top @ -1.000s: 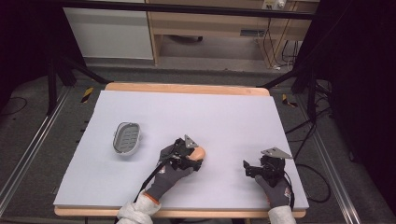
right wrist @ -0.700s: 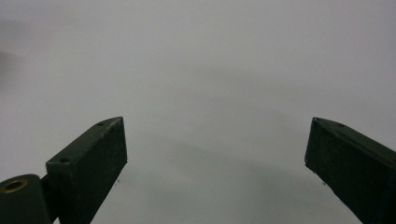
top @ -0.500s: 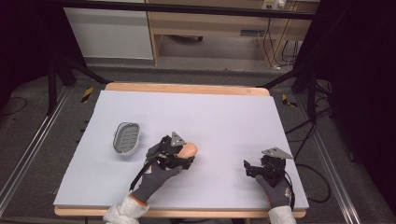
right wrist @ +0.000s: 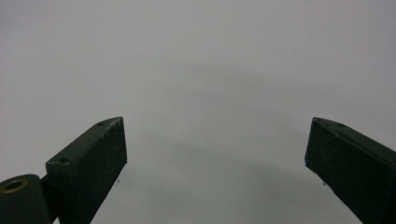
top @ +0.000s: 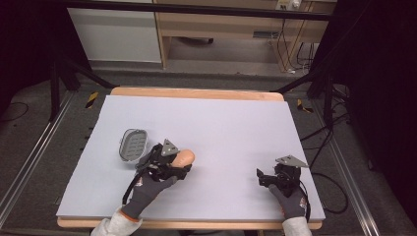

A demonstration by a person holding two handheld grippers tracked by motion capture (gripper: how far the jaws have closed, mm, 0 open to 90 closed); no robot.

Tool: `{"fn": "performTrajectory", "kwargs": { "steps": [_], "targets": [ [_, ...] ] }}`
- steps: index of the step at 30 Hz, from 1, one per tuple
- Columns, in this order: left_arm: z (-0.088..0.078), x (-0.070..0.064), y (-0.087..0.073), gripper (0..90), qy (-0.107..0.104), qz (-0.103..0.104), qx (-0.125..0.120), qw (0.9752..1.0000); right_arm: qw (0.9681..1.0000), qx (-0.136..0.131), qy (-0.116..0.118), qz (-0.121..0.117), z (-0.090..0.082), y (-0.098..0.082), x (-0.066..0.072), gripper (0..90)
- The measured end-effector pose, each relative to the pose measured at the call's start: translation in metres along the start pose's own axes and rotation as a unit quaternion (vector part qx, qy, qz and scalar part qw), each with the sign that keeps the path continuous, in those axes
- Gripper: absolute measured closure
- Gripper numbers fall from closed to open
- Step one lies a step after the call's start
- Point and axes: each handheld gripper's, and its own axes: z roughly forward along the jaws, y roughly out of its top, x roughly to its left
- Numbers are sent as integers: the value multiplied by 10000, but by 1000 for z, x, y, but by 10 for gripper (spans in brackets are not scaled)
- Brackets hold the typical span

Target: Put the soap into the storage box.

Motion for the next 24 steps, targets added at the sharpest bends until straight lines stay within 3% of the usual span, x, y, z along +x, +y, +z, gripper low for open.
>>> {"fn": "performTrajectory", "kwargs": {
  "steps": [11,24],
  "targets": [
    [-21,21,-11,317,140,-296,-167,9993,10000,15,-6,15,0,-1,0,59],
    [-39,51,-10,317,466,-632,-406,9961,10000,10,35,-32,0,-1,0,59]
  ]
}}
